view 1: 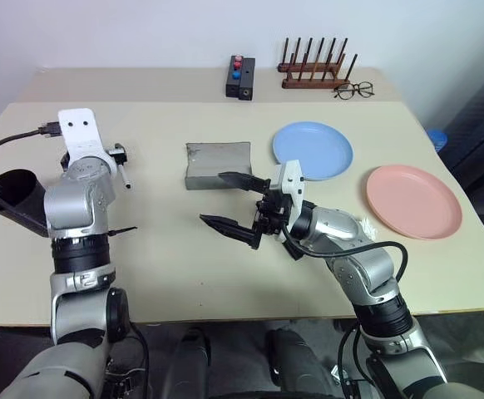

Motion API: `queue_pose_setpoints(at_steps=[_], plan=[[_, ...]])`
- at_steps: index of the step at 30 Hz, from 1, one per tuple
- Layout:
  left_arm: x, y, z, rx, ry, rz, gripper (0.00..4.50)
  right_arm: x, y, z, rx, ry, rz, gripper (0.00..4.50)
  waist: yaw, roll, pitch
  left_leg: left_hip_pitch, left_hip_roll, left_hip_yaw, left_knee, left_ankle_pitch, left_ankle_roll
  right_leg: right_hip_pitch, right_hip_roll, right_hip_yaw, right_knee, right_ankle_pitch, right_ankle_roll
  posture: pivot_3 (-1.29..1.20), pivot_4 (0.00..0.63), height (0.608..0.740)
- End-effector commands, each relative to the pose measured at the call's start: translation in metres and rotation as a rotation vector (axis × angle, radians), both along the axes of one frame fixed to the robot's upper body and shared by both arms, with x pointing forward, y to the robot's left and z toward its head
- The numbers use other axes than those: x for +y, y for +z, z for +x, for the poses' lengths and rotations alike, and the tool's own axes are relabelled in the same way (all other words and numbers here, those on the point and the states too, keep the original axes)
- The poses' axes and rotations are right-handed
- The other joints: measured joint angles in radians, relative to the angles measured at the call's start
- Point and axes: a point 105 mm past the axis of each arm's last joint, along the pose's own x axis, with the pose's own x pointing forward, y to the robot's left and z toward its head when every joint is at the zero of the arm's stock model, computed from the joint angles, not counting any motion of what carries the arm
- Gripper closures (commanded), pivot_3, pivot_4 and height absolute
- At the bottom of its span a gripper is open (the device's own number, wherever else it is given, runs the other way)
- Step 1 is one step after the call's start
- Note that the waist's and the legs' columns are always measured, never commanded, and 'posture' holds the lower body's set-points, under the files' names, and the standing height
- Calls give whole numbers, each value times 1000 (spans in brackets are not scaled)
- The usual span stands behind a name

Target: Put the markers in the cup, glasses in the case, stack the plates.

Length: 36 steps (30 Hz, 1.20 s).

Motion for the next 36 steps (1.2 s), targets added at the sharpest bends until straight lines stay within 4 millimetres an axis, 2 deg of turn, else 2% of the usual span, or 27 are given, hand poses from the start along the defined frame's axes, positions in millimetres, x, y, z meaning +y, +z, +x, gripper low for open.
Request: queue_pose_setpoints(at_steps=[1, 7, 17, 20, 27, 31, 36], plan=[[-2, -5, 12, 33, 3, -44, 36, 1, 11, -5, -39, 2, 31, 0, 1, 0, 0, 0, 0, 0, 0, 0, 0, 0, 0, 0, 0, 0, 0, 0, 150, 738], [-5, -25, 24, 130, 7, -154, 36, 0, 10, -5, -40, -20, 36, 0, 1, 0, 0, 0, 0, 0, 0, 0, 0, 0, 0, 0, 0, 0, 0, 0, 150, 738], [-12, -40, 35, 185, 12, -294, 36, -3, 9, -4, -45, -35, 28, 0, 1, 0, 0, 0, 0, 0, -1, 0, 0, 0, 0, -1, 0, 0, 0, 0, 150, 738], [-11, -42, 35, 198, 28, -287, 900, -3, 8, -5, -38, -23, 20, 0, 3, 0, 0, 0, 0, 0, -1, 0, -1, 0, 0, -1, 0, 0, 1, 0, 150, 738], [-10, -42, 33, 196, 37, -281, 4376, -3, 5, -5, -38, -10, -9, 0, 5, 0, 0, 0, 0, 0, -1, 0, -1, 0, 0, -1, 0, 1, 1, 0, 150, 738], [-16, -19, 38, 59, -14, -305, 4490, -8, -12, 10, -59, -102, -131, 0, 6, 0, 0, 0, 0, 0, -1, 1, -1, 0, 0, -1, 0, 1, 1, 0, 150, 738], [-36, 19, 39, -164, -172, -328, 4490, -17, -22, 26, -73, -198, -212, 0, 6, 0, 0, -1, 0, 0, -1, 1, -2, -1, 0, -1, -1, 1, 1, 0, 150, 738]])
